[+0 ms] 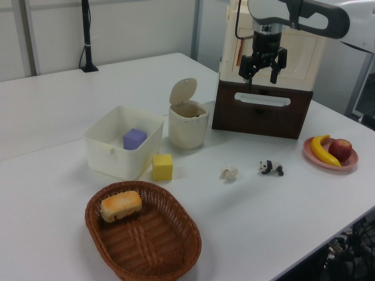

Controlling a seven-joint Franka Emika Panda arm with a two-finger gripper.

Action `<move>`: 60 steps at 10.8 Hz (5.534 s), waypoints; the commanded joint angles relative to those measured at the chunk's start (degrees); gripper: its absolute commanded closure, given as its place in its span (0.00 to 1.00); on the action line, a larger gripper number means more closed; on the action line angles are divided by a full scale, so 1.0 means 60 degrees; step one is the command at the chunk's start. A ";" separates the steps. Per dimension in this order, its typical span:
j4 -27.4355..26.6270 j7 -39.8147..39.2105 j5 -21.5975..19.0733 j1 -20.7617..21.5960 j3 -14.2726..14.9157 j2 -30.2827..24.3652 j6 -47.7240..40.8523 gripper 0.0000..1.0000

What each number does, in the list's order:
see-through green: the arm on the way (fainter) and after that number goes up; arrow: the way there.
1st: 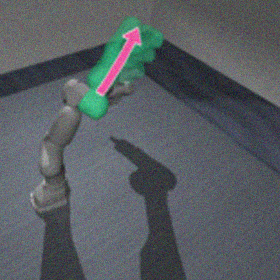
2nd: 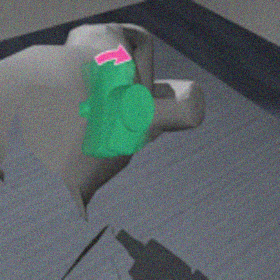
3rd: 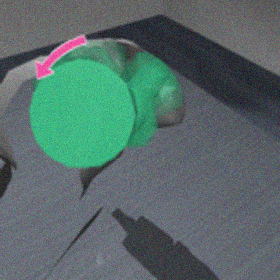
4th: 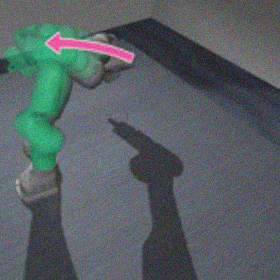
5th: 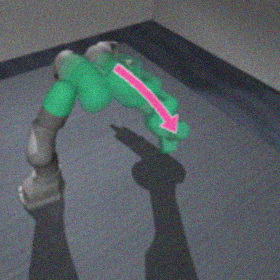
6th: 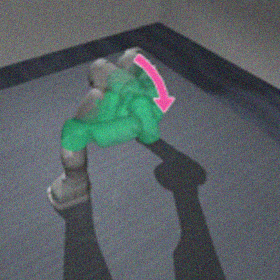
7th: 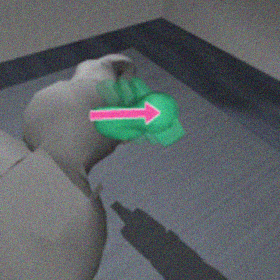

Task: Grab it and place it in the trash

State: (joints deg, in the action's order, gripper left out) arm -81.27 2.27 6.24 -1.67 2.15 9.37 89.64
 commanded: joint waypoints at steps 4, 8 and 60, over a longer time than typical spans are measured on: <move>-0.0151 -0.0467 -0.0396 0.0015 0.0082 -0.0112 -0.0394 0.00; -0.0093 -0.0452 -0.0542 0.0015 0.0096 -0.0200 -0.0424 0.00; -0.3227 -0.2899 0.0058 0.1187 0.0008 0.2305 0.3414 0.83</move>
State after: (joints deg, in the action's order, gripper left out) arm -99.53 -15.42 5.52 4.77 1.71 24.10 108.79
